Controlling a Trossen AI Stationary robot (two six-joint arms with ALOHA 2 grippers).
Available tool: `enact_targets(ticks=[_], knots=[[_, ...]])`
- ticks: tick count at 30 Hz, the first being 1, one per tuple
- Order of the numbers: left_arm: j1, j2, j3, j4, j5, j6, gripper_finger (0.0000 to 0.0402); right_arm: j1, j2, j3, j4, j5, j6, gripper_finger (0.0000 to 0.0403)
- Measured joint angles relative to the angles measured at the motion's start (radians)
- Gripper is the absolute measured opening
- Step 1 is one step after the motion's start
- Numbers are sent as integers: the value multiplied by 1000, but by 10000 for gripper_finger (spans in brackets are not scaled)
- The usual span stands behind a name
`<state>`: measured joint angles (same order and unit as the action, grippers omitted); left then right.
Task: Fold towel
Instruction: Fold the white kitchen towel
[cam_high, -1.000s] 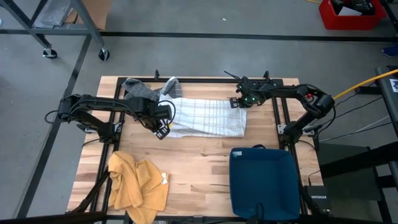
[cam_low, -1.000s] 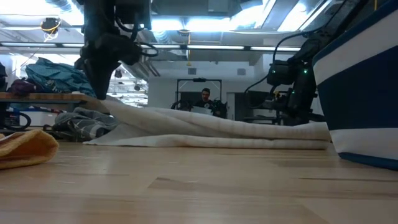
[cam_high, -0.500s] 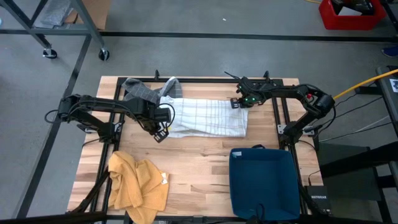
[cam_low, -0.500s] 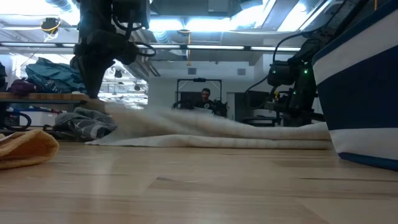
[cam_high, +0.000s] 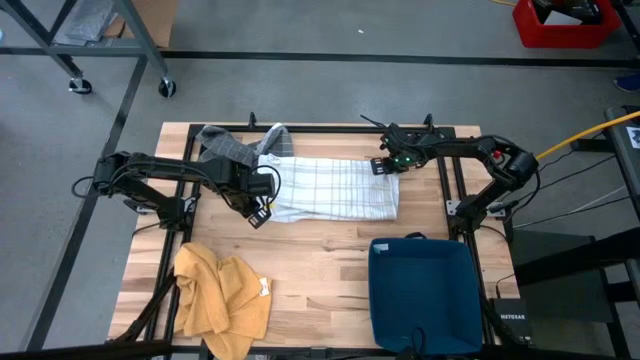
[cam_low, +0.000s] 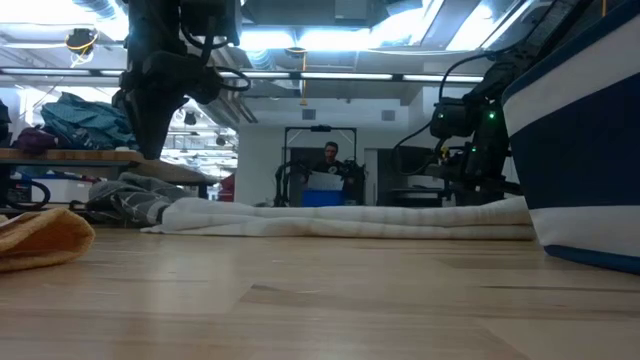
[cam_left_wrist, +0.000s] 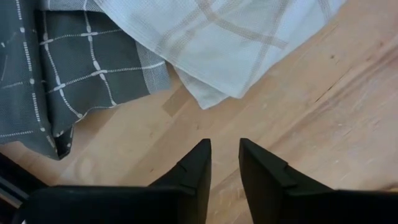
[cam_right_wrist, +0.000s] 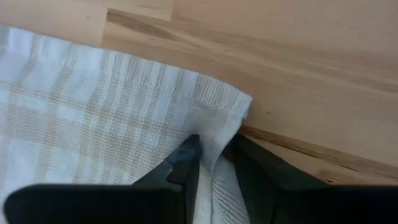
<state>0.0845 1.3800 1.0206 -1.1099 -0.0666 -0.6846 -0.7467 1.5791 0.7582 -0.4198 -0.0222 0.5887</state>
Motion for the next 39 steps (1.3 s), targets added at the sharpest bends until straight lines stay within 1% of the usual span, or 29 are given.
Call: enact_targets(ticks=[25, 39], knots=[[0, 0, 0, 6, -5, 0, 72, 0, 0, 0, 0, 12, 0, 111], [0, 0, 0, 82, -8, 4, 72, 0, 0, 0, 0, 14, 0, 111]])
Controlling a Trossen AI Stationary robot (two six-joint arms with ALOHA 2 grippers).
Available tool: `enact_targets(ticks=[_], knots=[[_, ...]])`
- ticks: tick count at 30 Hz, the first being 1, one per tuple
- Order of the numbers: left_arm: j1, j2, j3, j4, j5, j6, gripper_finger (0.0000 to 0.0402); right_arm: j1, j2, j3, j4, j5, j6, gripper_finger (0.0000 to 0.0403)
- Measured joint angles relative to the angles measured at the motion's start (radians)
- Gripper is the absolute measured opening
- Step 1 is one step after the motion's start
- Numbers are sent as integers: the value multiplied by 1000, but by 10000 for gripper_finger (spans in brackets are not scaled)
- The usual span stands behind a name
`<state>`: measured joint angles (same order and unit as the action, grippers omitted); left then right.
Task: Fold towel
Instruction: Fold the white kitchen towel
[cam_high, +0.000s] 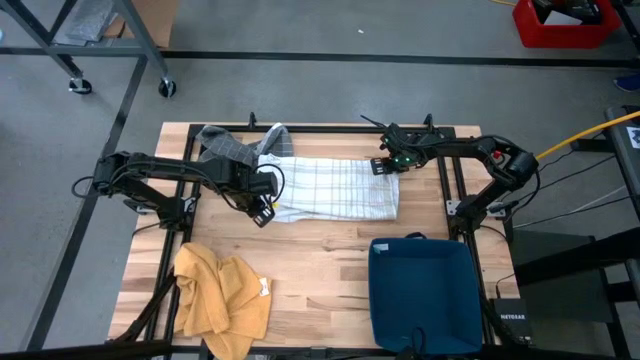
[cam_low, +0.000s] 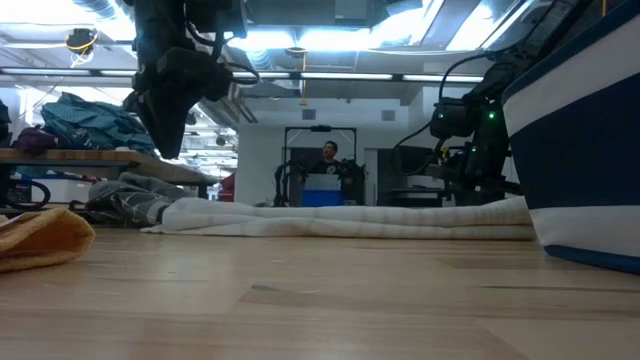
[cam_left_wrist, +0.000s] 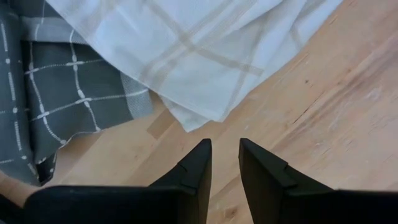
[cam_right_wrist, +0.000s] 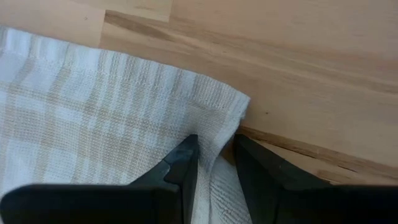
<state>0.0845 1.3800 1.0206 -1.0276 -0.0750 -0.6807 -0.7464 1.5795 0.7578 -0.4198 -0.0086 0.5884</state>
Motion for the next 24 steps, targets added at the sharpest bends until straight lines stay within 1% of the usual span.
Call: enact_targets(ticks=[19, 24], knots=[[0, 0, 0, 1, -1, 0, 72, 0, 0, 0, 0, 2, 0, 111], [0, 0, 0, 49, -43, 0, 72, 0, 0, 0, -1, 32, -21, 111]])
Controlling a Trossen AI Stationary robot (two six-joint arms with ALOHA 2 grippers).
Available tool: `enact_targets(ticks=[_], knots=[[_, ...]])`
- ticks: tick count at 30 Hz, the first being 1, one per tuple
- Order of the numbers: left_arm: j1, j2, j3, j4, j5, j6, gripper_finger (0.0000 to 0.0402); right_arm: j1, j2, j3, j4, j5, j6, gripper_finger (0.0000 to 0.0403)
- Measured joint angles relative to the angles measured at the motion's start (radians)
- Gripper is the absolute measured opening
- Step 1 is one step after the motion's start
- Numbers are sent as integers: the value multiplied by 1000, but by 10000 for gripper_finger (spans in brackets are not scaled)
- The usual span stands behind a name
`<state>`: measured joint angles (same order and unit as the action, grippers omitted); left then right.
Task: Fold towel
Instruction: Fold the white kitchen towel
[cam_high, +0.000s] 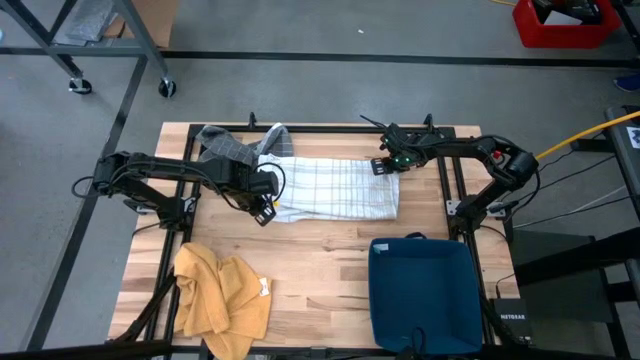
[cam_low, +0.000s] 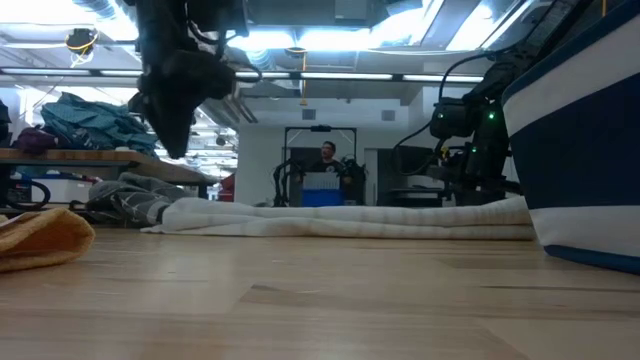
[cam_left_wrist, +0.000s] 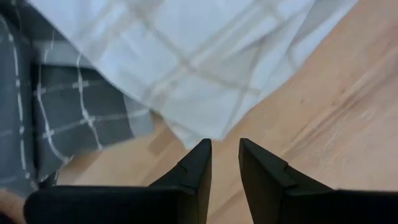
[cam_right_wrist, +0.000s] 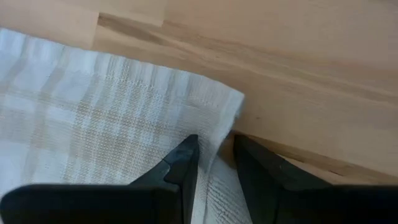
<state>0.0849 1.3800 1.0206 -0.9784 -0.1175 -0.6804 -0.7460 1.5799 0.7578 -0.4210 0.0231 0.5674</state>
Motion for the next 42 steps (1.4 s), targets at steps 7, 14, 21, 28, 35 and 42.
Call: enact_targets(ticks=[7, 14, 21, 28, 35, 42], knots=[[0, 0, 0, 104, -2, 9, 72, -1, 0, 0, 0, -36, -30, 111], [0, 0, 0, 168, -2, 49, 72, -2, 0, 0, 0, -105, -160, 111], [-14, 14, 0, 193, -2, 17, 72, 0, -13, -1, -6, -226, -242, 111], [-40, 89, 0, 233, -2, 78, 72, -1, -139, 13, -1, -290, -301, 111], [-45, 199, 0, 387, -2, 82, 72, 9, -280, 15, -94, -429, -418, 111], [-15, 290, 0, 517, -5, 38, 72, 108, -300, 15, -210, -275, -417, 111]])
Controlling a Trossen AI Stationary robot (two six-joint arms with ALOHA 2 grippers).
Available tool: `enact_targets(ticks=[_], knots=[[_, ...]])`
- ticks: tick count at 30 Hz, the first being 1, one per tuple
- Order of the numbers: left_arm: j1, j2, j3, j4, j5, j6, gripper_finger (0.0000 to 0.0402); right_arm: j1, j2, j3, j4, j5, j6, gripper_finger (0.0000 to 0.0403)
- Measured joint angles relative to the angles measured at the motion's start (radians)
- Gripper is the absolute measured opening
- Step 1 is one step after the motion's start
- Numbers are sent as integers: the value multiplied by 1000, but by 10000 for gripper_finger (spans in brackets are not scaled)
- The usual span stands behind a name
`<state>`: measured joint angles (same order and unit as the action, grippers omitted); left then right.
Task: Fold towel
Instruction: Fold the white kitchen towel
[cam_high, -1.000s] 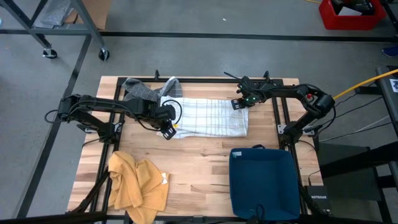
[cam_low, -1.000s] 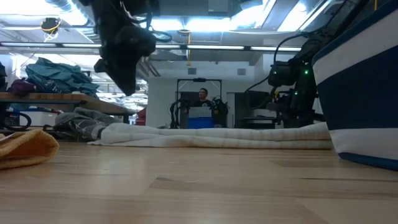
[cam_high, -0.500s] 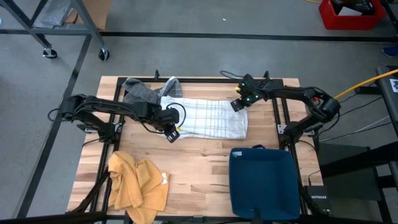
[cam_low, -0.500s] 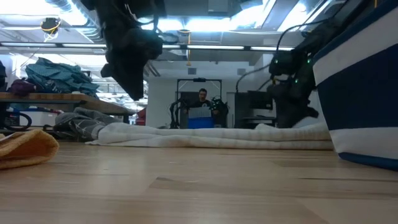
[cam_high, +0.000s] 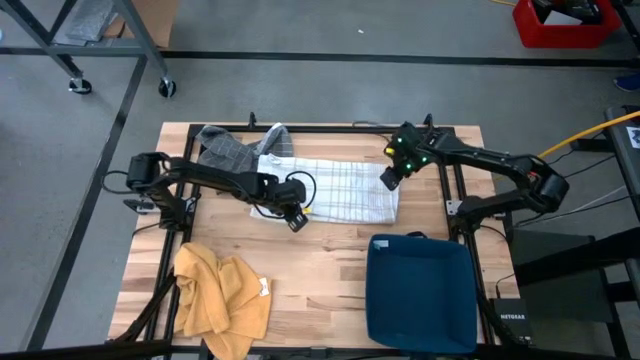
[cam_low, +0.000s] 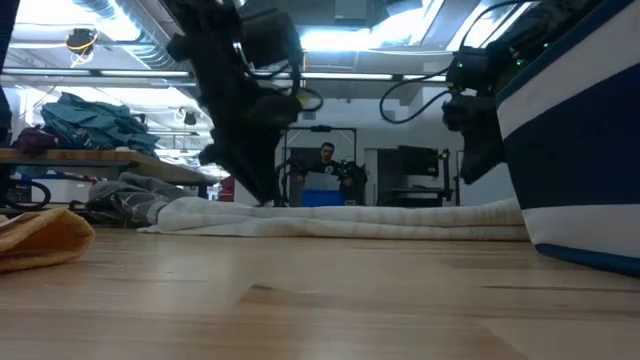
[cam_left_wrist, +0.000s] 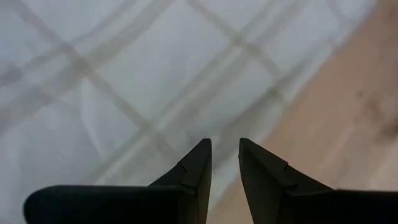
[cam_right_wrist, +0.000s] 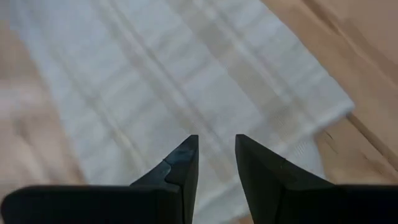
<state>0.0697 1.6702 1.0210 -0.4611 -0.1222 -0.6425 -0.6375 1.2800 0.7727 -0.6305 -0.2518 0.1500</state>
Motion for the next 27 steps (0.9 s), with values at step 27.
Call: enact_targets(ticks=[27], knots=[[99, -42, 10, -22, 62, 22, 72, 166, 99, 0, 55, 207, 54, 110]])
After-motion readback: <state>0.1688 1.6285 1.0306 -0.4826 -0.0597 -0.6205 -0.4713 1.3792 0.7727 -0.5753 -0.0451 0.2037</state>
